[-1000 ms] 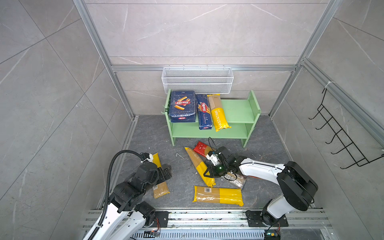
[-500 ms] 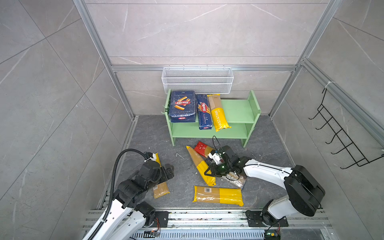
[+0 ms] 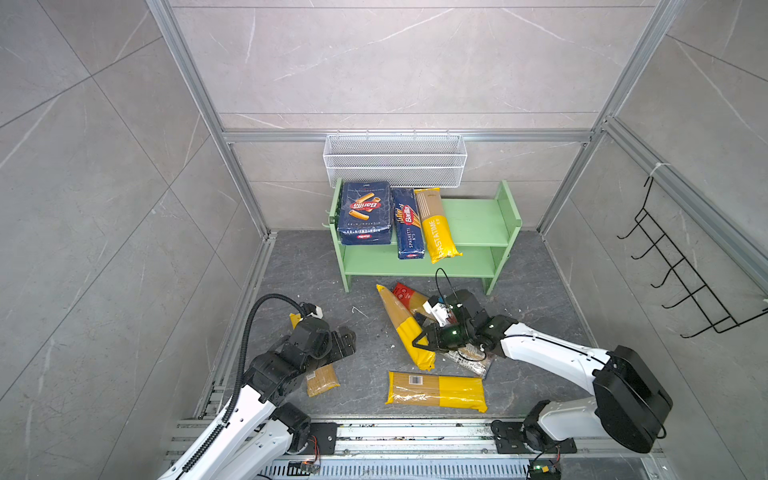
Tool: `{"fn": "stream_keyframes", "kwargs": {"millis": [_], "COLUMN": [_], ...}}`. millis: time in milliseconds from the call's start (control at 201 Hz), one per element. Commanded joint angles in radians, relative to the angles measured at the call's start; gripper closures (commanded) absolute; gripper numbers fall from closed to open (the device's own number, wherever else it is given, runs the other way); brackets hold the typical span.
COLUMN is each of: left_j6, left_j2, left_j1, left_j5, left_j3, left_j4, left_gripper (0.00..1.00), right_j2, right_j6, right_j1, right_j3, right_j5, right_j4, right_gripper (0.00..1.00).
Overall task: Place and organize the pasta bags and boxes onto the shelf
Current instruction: 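Lift the yellow-banded bag and tilt it upright with the right gripper, then pull the upright bag toward the robot with the right gripper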
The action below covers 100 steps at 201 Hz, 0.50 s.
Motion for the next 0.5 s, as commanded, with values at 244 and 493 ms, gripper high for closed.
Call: {"fn": "stream_keyframes", "kwargs": {"millis": [244,493], "left_j6": [-0.005,-0.007], "left_j2": [0.001,-0.029], "left_j1": [0.005,0.005], "left_j5": [0.017,0.004], "left_j3": [0.007,0.007], "left_j4": [0.039,0.02], "left_gripper": [0.0,0.0], "right_j2": [-0.248,-0.404], "right_j6": [-0.023,-0.022], "right_j1": [-0.004,-0.003], "right_j3": [-0.036,-0.084], "right_j5": [-0.048,-0.046], "right_j4": [-0.037,-0.133], "right_gripper": [1.0,1.0]}}
